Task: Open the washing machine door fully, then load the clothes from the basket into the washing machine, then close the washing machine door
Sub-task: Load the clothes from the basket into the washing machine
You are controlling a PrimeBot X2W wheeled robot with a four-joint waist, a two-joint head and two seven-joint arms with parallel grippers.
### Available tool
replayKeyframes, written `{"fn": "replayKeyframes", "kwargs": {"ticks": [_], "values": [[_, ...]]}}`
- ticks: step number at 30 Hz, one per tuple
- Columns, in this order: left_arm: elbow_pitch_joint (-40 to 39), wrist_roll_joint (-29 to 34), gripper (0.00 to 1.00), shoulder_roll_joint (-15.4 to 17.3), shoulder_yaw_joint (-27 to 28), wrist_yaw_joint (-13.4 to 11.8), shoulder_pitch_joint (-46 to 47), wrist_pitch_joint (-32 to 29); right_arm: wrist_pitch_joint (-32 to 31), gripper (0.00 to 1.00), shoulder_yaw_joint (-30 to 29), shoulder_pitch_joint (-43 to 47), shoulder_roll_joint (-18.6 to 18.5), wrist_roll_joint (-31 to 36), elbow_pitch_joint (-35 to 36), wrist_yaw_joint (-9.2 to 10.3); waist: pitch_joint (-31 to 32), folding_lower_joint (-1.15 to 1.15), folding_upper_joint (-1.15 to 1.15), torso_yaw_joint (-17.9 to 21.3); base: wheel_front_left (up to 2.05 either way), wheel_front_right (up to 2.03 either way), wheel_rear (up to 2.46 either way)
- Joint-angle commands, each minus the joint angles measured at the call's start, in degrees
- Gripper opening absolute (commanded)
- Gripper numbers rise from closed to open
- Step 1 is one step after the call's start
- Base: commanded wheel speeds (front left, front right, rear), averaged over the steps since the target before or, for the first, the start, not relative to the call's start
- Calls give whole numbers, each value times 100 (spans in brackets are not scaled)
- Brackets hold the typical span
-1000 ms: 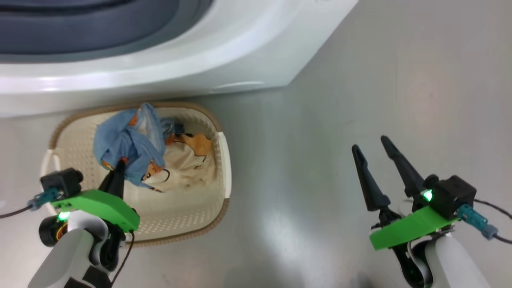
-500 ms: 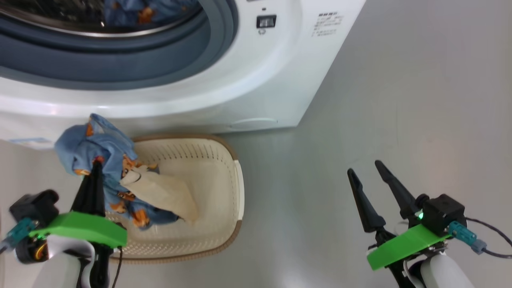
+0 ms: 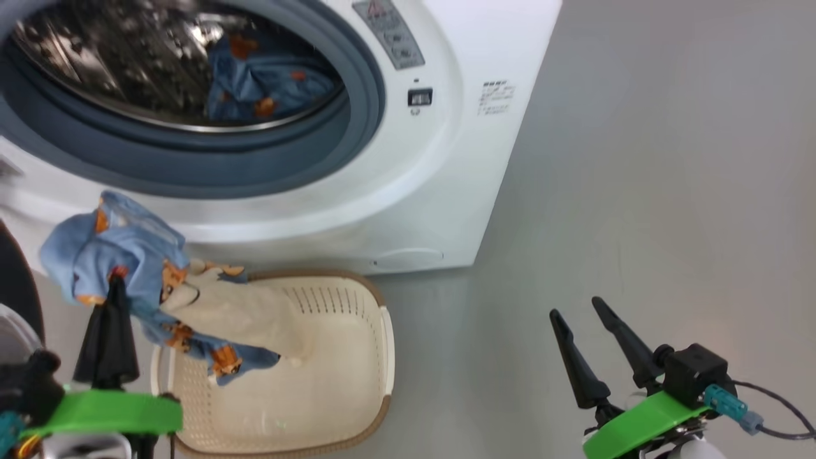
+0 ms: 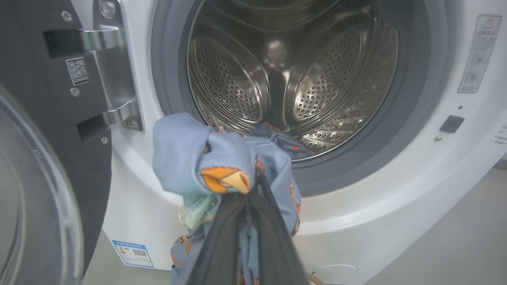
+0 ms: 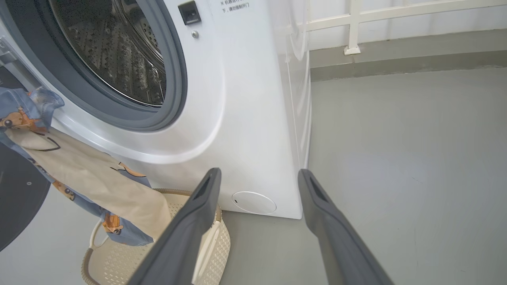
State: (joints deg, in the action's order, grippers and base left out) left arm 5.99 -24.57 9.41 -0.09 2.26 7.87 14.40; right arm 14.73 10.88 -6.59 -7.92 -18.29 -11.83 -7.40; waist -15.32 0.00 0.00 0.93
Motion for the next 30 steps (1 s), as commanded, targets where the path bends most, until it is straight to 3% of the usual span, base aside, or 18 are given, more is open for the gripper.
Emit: {"fn": "replayKeyframes", "kwargs": {"ticks": [1,14,30], "values": [[-253,135,0,123,274,-59,-99,60,27,100,179,128,-10,-52,130,-9,342,0,0,55,0,0,0],[-1202,911,0,-169,638,-170,-1343,60,27,100,46,450,33,109,385,-9,957,0,0,138,0,0,0],[-1188,1108,0,-526,755,6,-1941,60,-4,100,-95,728,40,265,539,-9,1228,0,0,162,0,0,0]]}}
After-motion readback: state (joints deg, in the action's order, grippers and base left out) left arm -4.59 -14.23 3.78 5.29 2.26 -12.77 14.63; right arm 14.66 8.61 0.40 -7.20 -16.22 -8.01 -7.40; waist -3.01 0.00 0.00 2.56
